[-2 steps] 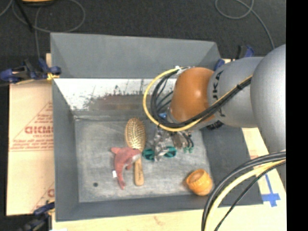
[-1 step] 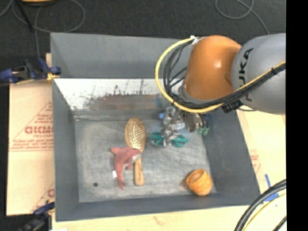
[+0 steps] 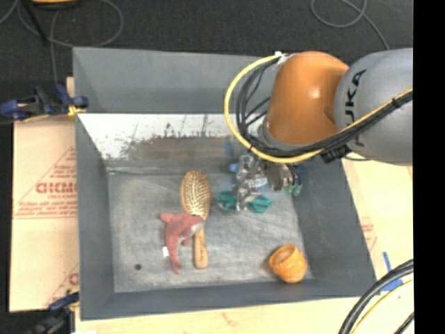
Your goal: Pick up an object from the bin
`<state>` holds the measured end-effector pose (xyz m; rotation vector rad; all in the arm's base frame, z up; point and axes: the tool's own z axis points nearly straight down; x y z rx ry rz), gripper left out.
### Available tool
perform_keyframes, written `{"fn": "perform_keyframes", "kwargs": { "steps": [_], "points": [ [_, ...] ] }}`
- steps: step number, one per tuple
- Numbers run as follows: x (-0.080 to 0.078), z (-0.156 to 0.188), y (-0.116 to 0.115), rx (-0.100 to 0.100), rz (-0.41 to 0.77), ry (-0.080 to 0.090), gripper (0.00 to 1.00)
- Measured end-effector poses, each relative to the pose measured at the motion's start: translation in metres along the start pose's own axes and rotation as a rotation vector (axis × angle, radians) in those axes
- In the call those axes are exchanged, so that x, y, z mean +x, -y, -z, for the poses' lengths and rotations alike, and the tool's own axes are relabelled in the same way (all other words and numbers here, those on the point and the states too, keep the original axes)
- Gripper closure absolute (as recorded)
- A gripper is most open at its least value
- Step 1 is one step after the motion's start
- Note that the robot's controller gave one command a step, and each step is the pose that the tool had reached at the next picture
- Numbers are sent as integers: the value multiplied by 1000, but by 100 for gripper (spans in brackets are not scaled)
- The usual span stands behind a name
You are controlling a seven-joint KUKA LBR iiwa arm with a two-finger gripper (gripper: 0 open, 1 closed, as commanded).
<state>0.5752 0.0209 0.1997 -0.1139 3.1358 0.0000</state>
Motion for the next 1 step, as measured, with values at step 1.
{"fn": "perform_keyframes", "kwargs": {
  "steps": [1],
  "points": [
    [-1, 11, -4, 1, 22, 0, 100]
  ]
}}
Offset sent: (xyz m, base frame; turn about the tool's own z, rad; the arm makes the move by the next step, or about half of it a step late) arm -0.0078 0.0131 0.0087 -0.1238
